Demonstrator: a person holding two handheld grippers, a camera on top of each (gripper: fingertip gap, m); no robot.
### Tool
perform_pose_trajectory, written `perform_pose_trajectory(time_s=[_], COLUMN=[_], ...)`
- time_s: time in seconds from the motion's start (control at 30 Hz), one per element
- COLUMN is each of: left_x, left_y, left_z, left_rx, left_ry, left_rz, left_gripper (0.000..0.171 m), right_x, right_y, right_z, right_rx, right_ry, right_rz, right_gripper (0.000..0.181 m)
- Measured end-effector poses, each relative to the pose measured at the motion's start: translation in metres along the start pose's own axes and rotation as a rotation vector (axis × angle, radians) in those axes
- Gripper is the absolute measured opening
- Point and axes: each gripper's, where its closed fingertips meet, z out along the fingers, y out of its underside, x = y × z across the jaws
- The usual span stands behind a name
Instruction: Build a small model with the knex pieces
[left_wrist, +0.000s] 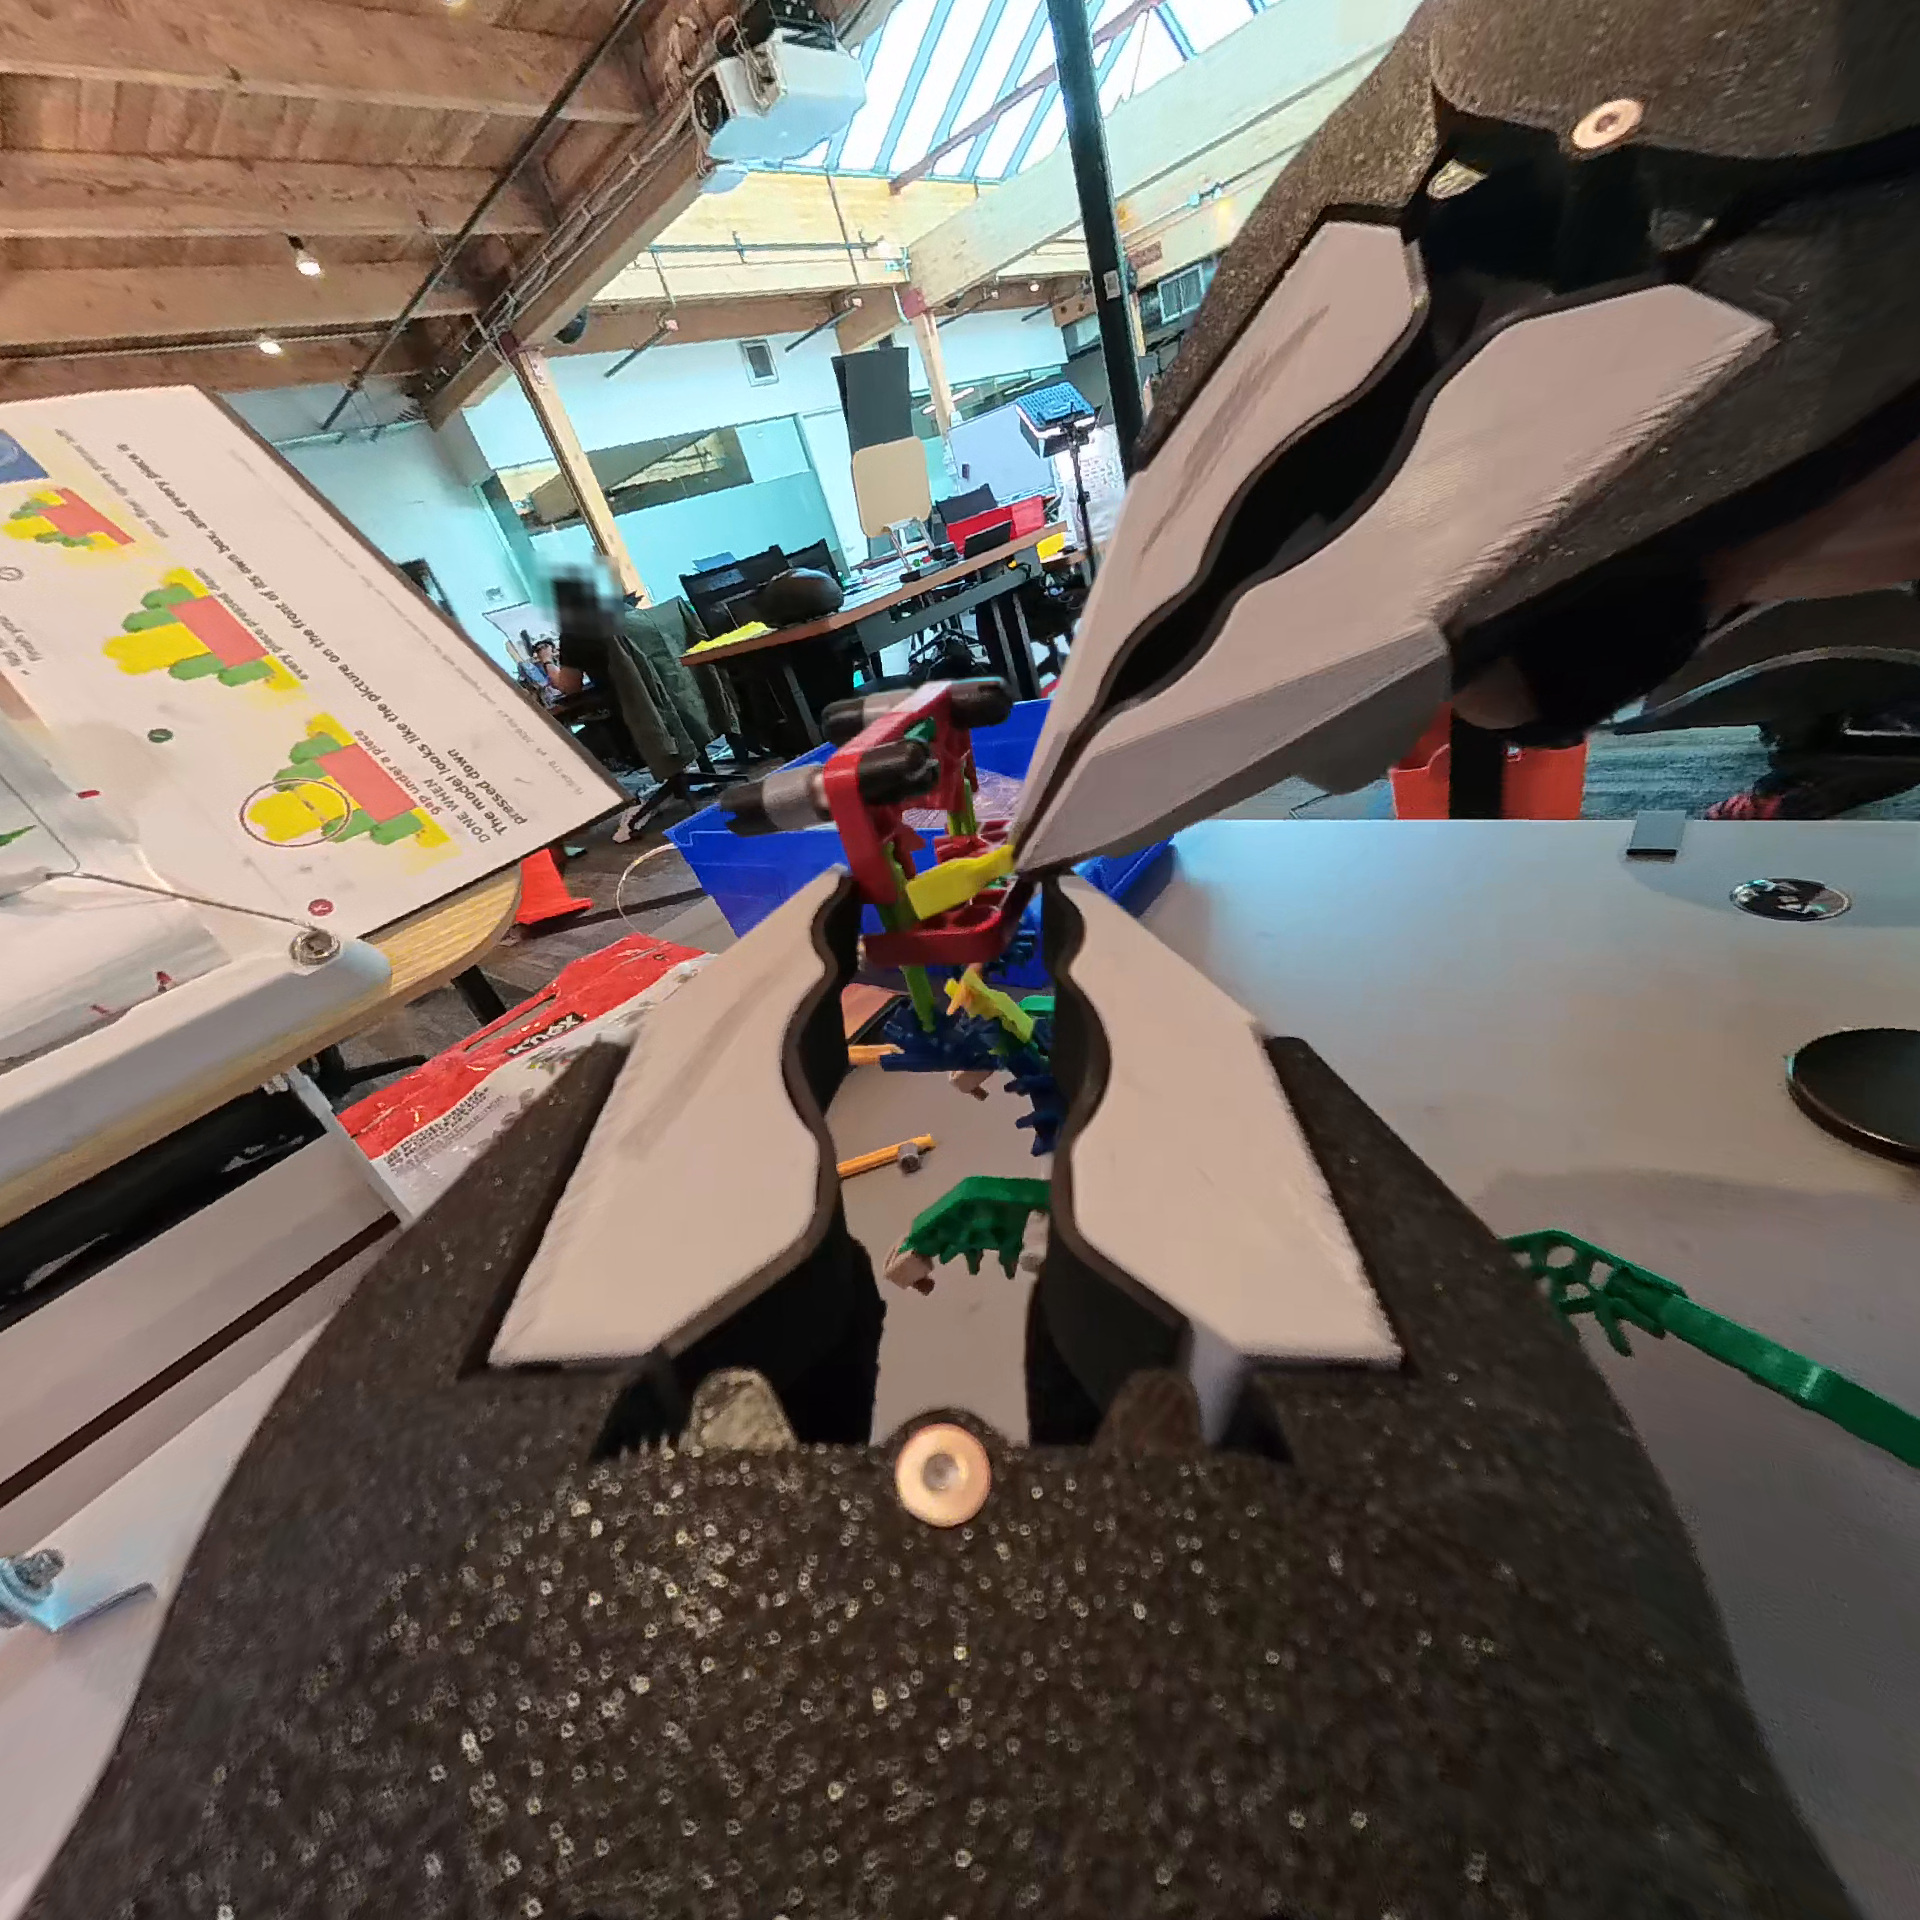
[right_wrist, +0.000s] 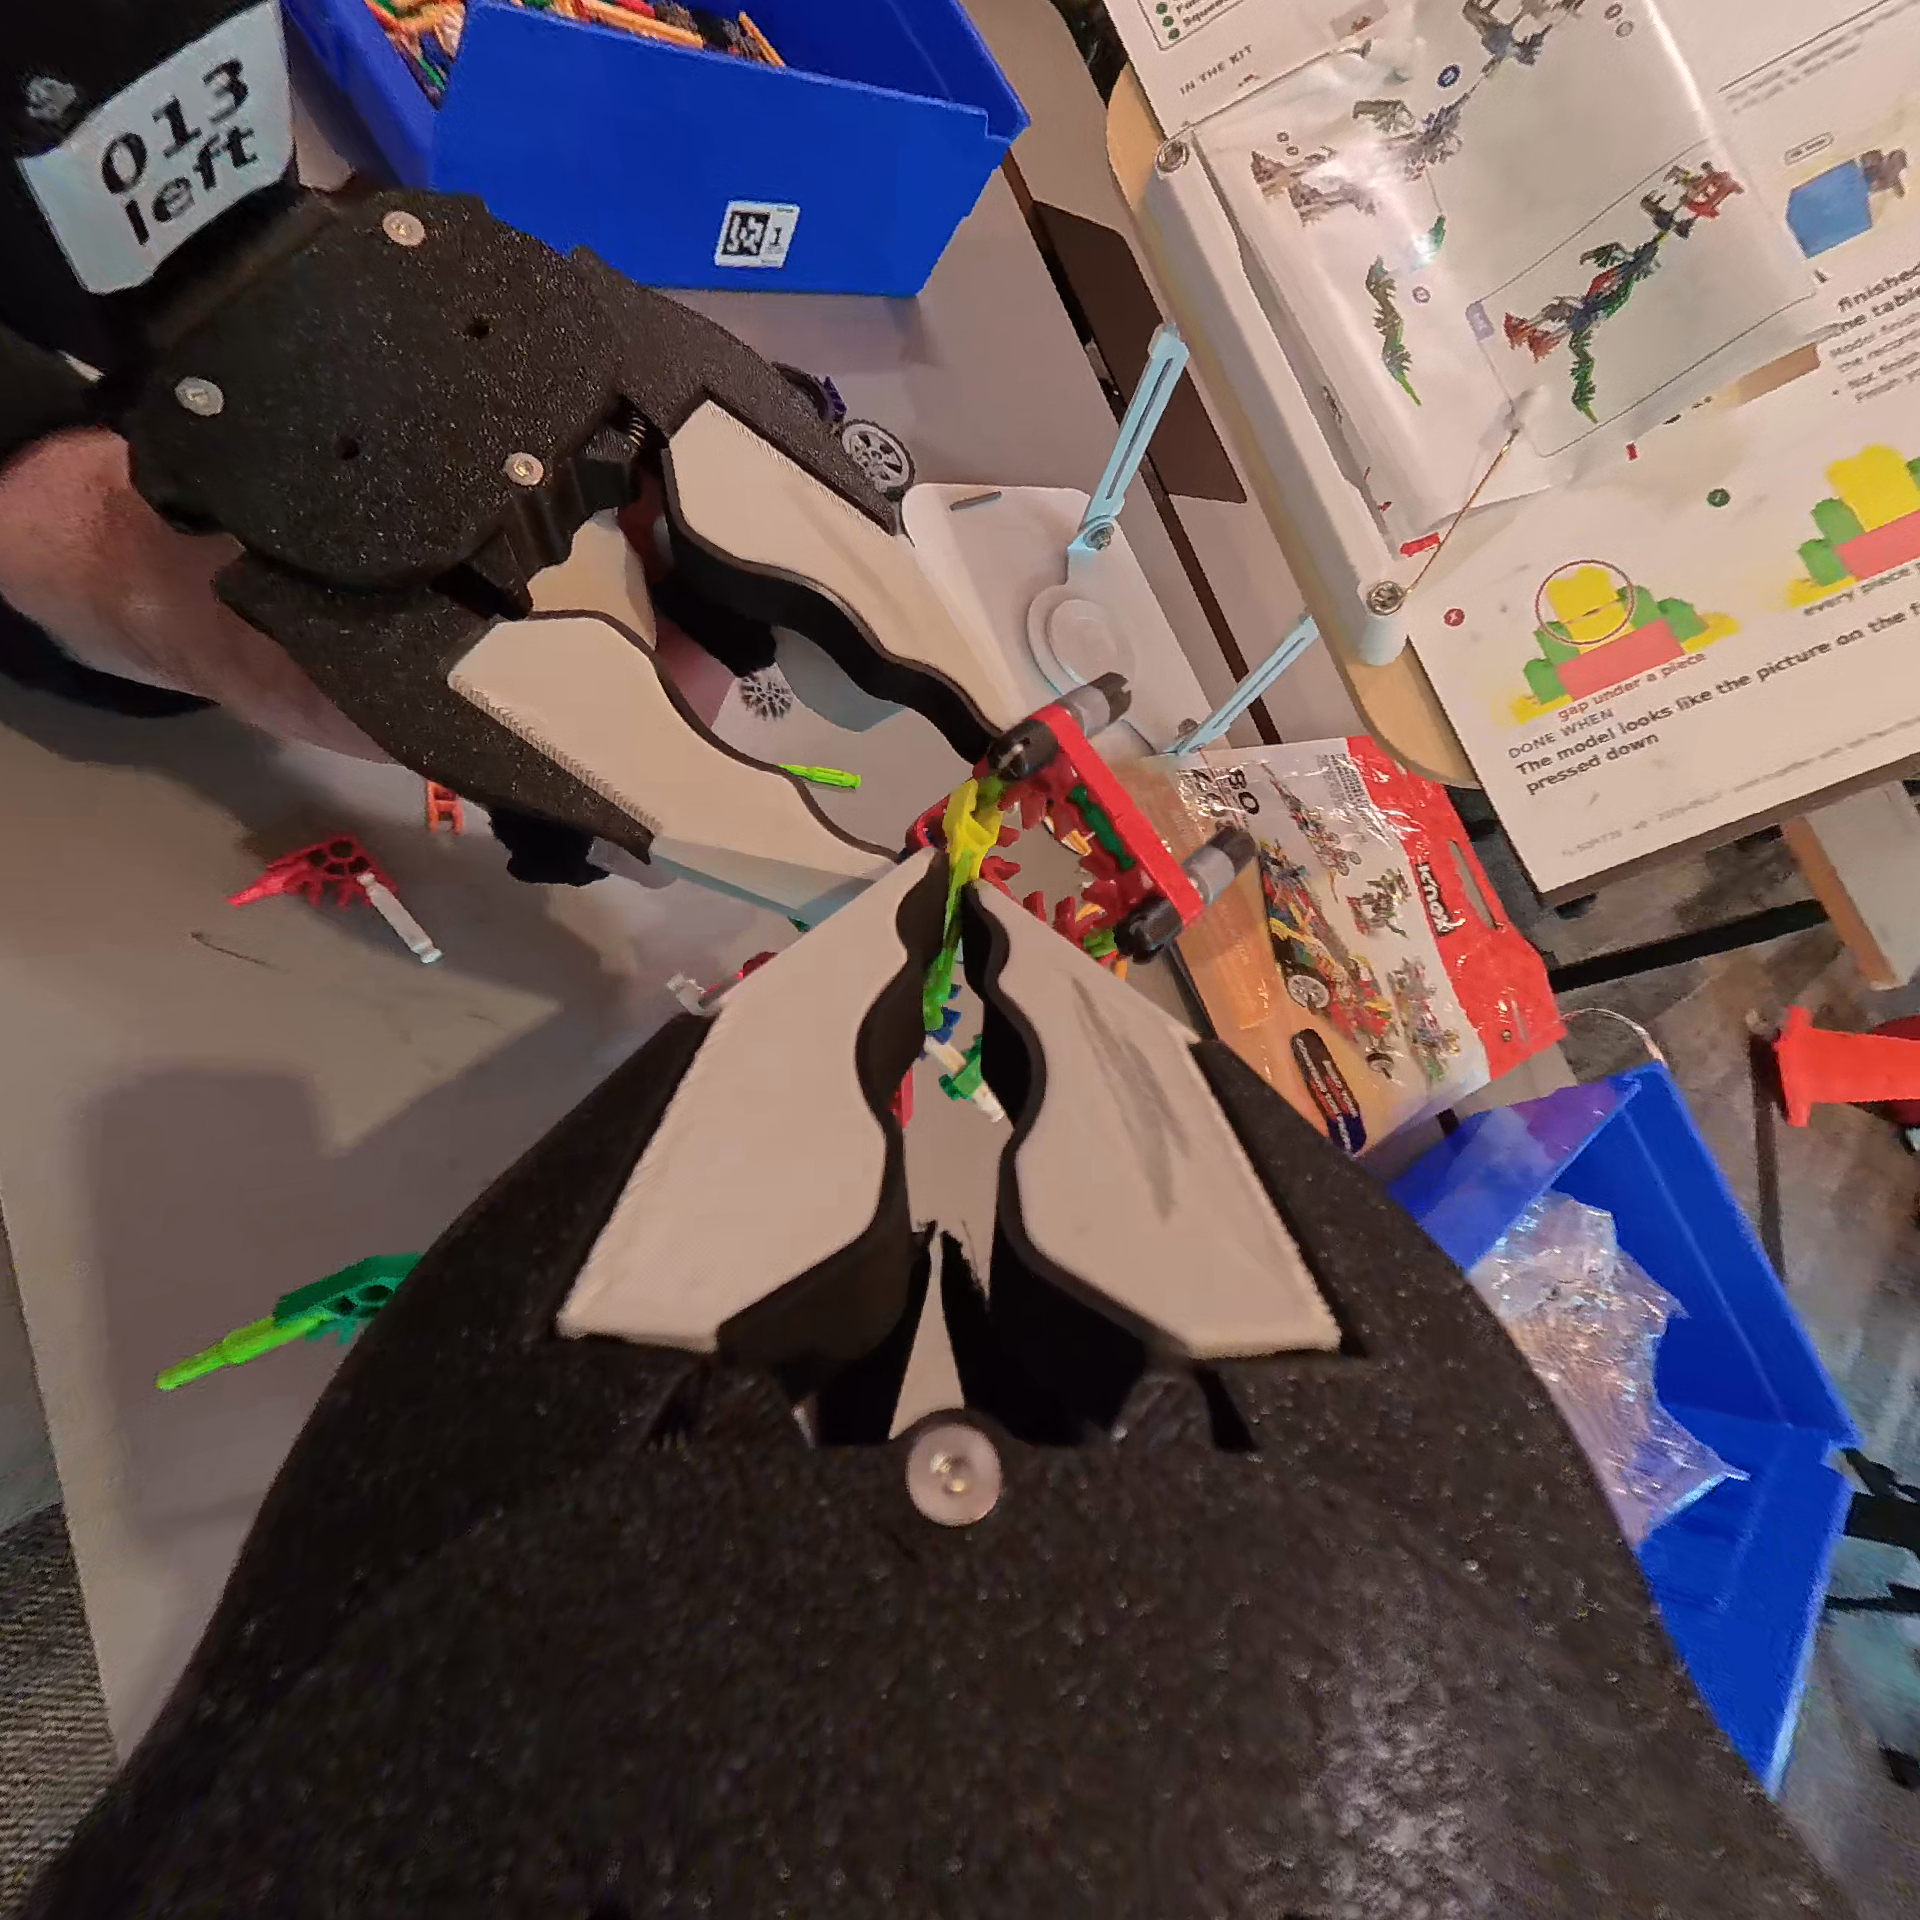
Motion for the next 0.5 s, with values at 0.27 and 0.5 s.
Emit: perform_pose_trajectory(time_s=[0.27, 0.5], left_x=[-0.0025, -0.006], left_y=[0.0036, 0.0084], left_z=[-0.0039, -0.0084], left_rx=[0.002, -0.004], left_ry=[0.016, 0.003], left_rz=[0.001, 0.003], left_gripper=[0.027, 0.031], right_x=[-0.001, -0.0015], right_y=[0.0024, 0.0032], right_z=[-0.0007, -0.0008], right_rx=[0.006, -0.041], right_ry=[-0.023, -0.031], right_rz=[0.034, 0.042], right_gripper=[0.001, 0.001])
